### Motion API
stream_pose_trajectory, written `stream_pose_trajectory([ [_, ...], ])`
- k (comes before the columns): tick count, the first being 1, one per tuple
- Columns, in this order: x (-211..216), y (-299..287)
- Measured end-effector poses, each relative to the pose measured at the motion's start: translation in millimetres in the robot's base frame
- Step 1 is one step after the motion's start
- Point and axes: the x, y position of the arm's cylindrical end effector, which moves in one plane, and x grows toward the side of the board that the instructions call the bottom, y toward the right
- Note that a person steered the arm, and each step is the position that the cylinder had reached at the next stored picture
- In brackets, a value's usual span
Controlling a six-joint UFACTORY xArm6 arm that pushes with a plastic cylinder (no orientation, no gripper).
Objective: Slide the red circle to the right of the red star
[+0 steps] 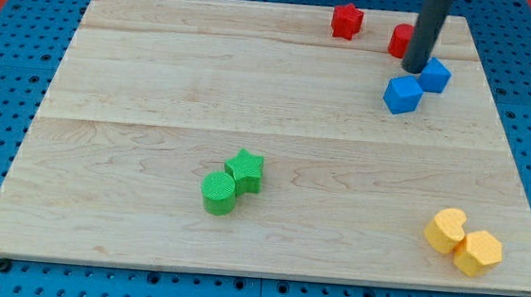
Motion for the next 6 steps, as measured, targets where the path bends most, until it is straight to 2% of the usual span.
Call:
stream_pose_trajectory([
  [2,-30.6,-6.1],
  [3,-45.8,-42.2],
  [4,-35.2,-48.5],
  [5,-30.7,25.0],
  [6,-3.6,51.6],
])
